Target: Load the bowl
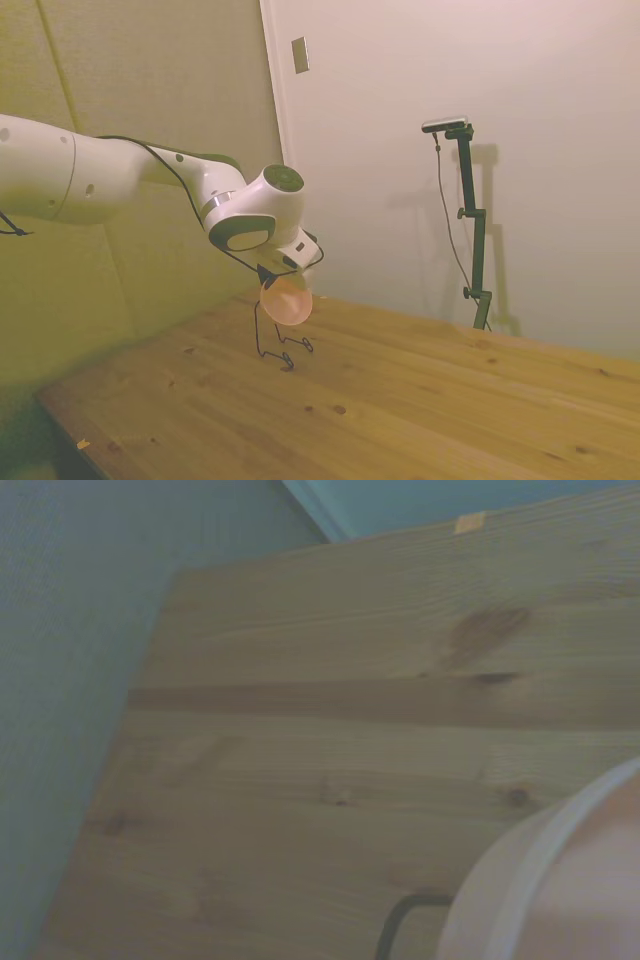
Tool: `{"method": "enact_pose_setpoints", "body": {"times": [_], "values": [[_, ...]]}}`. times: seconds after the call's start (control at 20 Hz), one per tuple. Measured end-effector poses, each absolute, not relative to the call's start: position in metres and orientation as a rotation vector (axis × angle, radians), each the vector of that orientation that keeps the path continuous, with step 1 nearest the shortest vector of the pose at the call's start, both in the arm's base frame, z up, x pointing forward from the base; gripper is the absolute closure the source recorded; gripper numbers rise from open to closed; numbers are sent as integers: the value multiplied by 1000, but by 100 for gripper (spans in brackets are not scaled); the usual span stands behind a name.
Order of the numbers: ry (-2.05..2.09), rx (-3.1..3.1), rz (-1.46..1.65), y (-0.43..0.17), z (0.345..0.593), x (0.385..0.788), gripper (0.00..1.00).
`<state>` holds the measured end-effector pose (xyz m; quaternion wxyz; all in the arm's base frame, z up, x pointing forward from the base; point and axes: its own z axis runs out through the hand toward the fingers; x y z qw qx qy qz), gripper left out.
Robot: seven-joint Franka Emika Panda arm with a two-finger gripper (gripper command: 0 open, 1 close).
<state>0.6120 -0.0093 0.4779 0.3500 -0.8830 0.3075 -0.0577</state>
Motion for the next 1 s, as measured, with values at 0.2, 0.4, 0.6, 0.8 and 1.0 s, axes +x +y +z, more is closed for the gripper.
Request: {"method": "enact_pose_setpoints", "body": {"times": [0.2,0.4,0.6,0.8,1.0], "values": [[757,-2253,-130,-16,460,615,100],[712,-2227,-100,-14,443,614,100],[685,-2212,-82,-13,430,611,100],[675,-2208,-72,-11,422,608,100],[664,-2199,-57,-8,410,604,100]]}}
